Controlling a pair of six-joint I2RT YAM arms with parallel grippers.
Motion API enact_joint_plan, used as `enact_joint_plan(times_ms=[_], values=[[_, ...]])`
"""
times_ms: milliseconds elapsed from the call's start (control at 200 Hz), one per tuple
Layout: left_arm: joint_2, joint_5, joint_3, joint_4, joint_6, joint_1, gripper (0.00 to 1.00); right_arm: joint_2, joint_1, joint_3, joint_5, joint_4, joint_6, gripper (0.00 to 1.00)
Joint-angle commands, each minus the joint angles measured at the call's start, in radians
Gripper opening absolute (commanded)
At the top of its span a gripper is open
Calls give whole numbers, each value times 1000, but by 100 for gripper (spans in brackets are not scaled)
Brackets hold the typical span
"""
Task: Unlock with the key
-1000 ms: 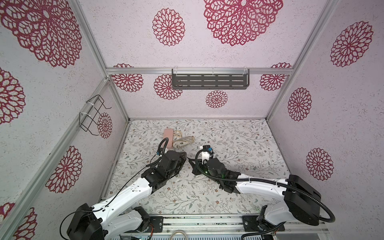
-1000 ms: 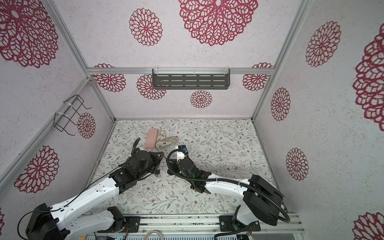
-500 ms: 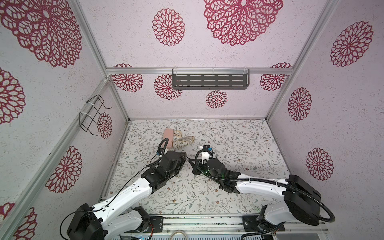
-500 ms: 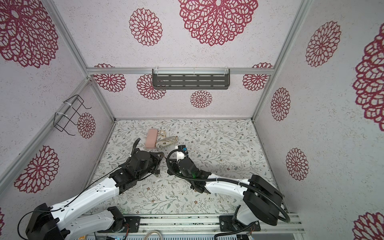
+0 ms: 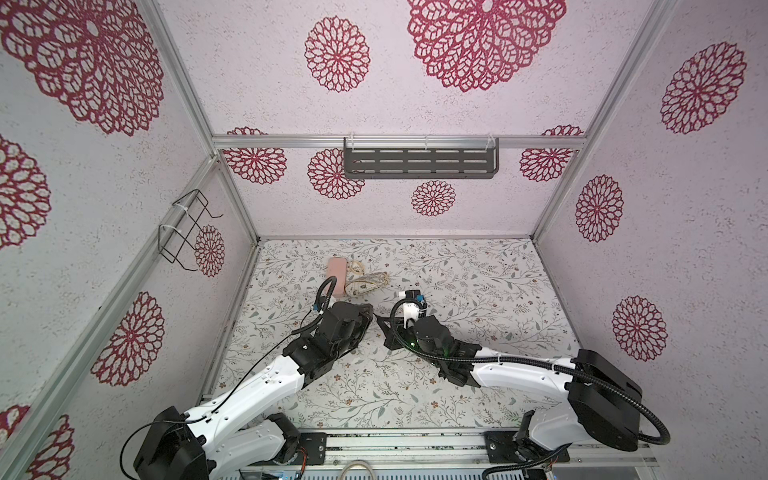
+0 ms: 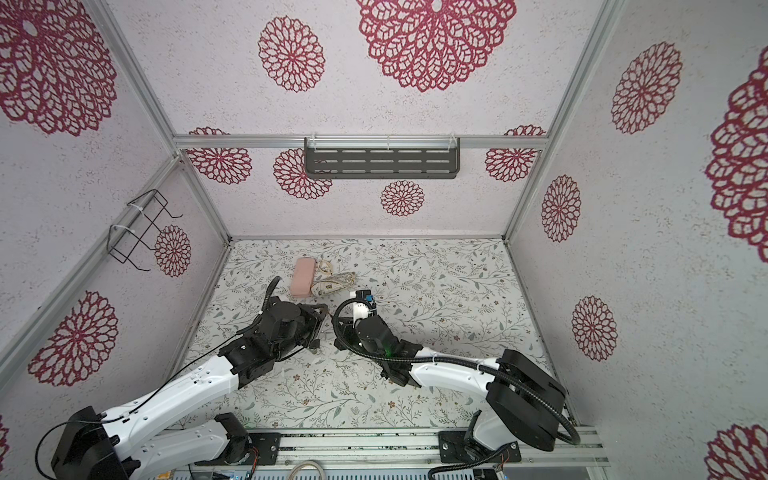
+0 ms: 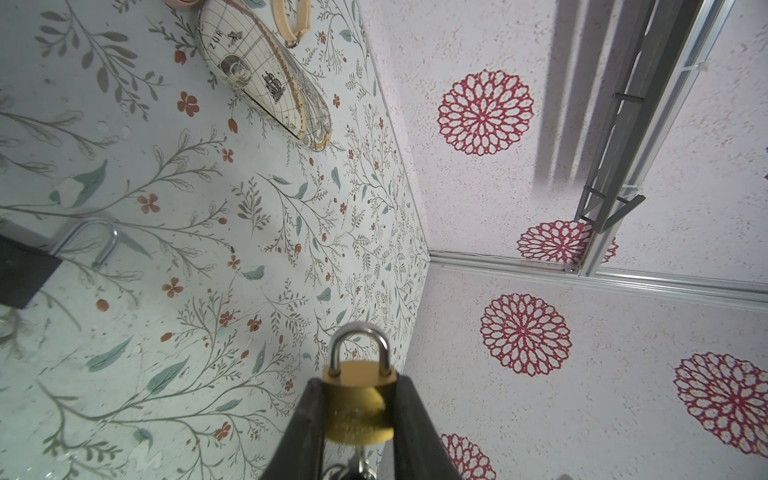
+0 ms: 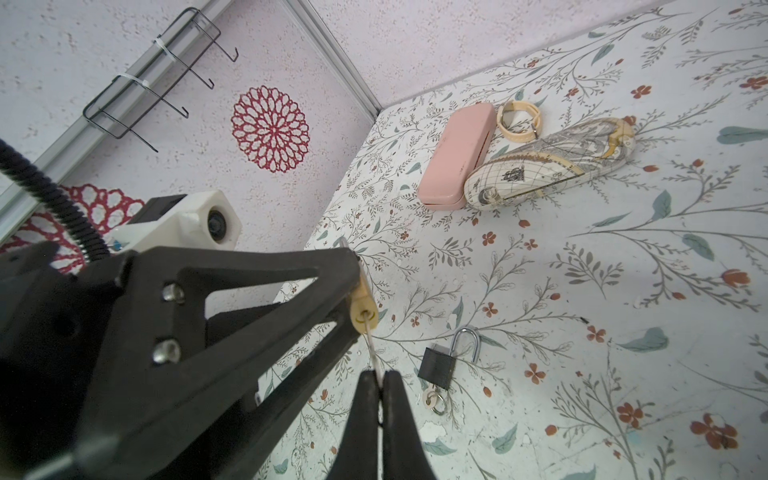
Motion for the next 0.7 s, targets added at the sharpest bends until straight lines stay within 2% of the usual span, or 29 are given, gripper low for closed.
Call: enact_joint_plan(times_ms=[0,385,695], values=[[-18,11,-6,33,-2,6,0,-1,-8,16,-2,47,-8,0],[9,95,28,17,76,6,0,-28,-30,28,-51,64,-110,0],[-10,173,17,32,17,6,0,-44,1,47,59,18,-275,0]])
